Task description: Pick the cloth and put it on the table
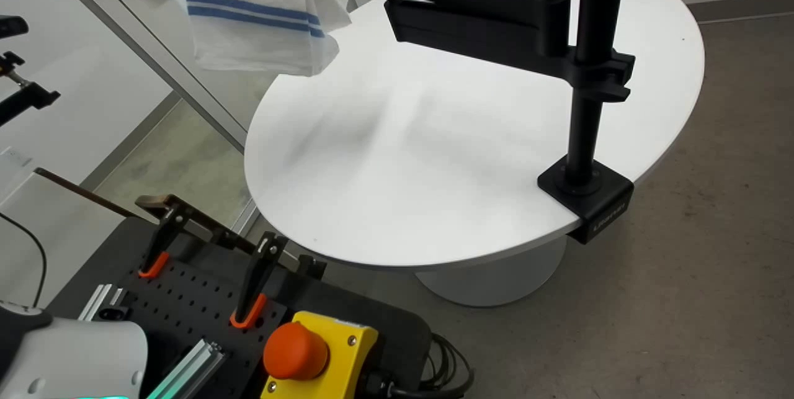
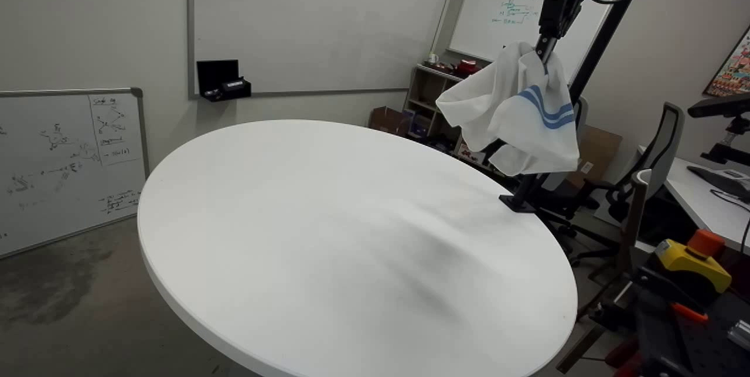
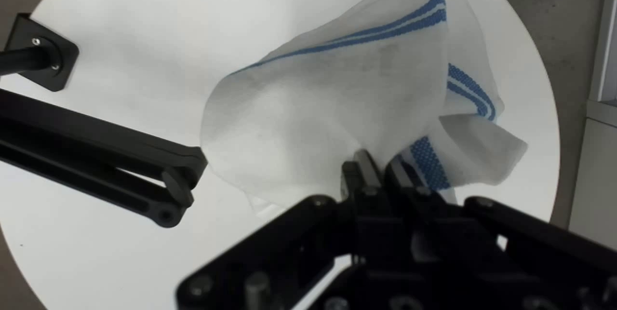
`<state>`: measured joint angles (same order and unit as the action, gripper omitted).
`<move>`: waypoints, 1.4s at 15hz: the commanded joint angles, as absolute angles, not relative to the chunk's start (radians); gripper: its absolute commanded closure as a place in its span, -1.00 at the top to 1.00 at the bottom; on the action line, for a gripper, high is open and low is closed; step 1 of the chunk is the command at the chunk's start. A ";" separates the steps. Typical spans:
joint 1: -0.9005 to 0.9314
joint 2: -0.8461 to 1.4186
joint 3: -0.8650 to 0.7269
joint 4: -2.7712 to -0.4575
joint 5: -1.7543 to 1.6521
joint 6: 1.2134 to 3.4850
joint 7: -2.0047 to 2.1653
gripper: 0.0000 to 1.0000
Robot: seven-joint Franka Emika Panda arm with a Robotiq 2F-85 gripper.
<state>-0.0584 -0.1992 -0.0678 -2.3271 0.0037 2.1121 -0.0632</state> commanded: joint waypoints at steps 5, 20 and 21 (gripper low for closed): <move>-0.045 -0.206 -0.028 -2.435 -0.088 2.243 -0.042 -0.97; -0.069 0.027 -0.034 -2.574 -0.405 2.692 0.304 -0.97; -0.066 0.047 -0.040 -2.571 -0.449 2.715 0.343 -0.97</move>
